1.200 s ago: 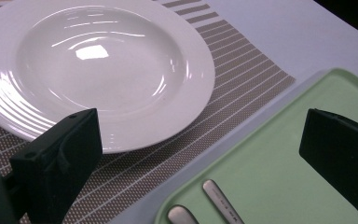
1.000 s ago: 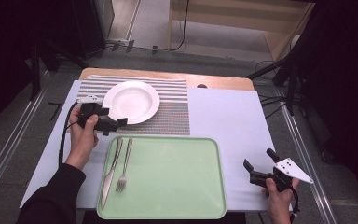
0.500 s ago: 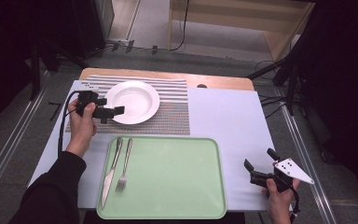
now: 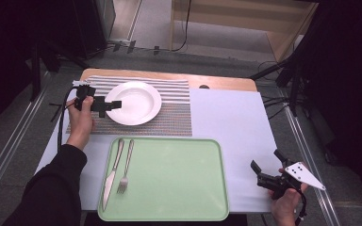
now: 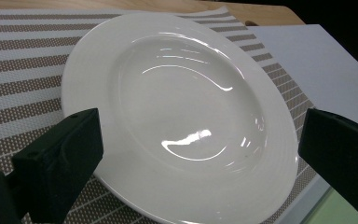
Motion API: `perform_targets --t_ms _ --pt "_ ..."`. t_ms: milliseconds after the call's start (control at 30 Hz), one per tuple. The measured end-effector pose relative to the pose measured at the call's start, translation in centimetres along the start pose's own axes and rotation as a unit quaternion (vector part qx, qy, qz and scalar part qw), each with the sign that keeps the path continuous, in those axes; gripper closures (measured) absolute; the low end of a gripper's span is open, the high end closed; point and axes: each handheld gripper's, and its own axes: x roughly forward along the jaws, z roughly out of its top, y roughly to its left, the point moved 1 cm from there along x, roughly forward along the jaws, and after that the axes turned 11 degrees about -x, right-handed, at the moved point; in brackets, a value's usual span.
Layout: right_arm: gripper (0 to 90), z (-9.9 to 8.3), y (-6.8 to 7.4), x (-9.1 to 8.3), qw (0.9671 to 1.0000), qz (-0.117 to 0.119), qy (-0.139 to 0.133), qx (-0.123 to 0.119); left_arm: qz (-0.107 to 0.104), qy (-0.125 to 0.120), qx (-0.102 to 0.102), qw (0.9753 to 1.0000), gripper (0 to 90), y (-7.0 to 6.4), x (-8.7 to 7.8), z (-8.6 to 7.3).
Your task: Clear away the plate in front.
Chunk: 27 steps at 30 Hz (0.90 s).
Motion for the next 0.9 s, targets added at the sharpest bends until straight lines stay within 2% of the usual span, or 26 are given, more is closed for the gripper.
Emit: perform_targets --t_ms 33,133,167,200,233,267,367,433,500,567,633,833,900 --pt "0.0 0.0 -0.1 -0.1 1.0000 0.006 -0.001 0.001 -0.002 -0.001 -0.004 1.0000 0.0 0.1 0.1 0.1" --pt "0.0 0.0 -0.1 0.0 1.0000 0.001 0.001 0.006 -0.001 -0.002 -0.013 0.9999 0.0 0.3 0.3 0.4" --pt "0.0 0.0 -0.2 0.0 1.0000 0.001 -0.002 0.001 0.002 -0.006 -0.017 0.9998 4.9 0.5 0.4 0.4" --pt "0.0 -0.1 -0.1 0.1 1.0000 0.001 0.000 -0.002 0.028 0.001 -0.013 0.9995 12.1 0.9 0.6 0.5" --pt "0.0 -0.1 -0.1 0.1 1.0000 0.001 0.000 -0.002 0.028 0.001 -0.013 0.9995 12.1 0.9 0.6 0.5" --pt "0.0 -0.1 0.0 0.1 1.0000 0.002 0.004 0.004 0.037 -0.001 -0.015 0.9992 12.2 1.2 0.7 0.6" --pt "0.0 -0.1 -0.1 0.1 1.0000 -0.001 0.003 0.003 0.050 -0.010 -0.039 0.9979 12.2 2.4 0.8 0.7" --pt "0.0 -0.1 -0.2 0.1 1.0000 0.000 0.002 0.000 0.042 -0.006 -0.058 0.9975 12.3 3.1 1.1 0.6" --pt "0.0 -0.1 -0.2 0.2 1.0000 0.000 0.003 -0.001 0.044 0.000 -0.057 0.9974 12.8 3.3 1.4 0.5" --pt "0.0 -0.1 0.0 0.1 0.9999 0.002 0.008 0.006 0.035 0.007 -0.061 0.9975 13.7 3.5 1.7 0.3" --pt "0.0 -0.1 -0.1 0.2 1.0000 0.001 0.007 0.003 0.037 0.013 -0.061 0.9974 19.2 3.6 2.1 0.1" --pt "0.0 -0.2 -0.1 0.3 0.9999 -0.002 0.009 -0.005 0.040 0.020 -0.062 0.9971 19.3 3.2 3.0 -0.1" --pt "0.0 -0.2 0.0 0.3 0.9999 0.000 0.013 0.001 0.035 0.020 -0.067 0.9969 19.3 3.3 3.1 -0.1"
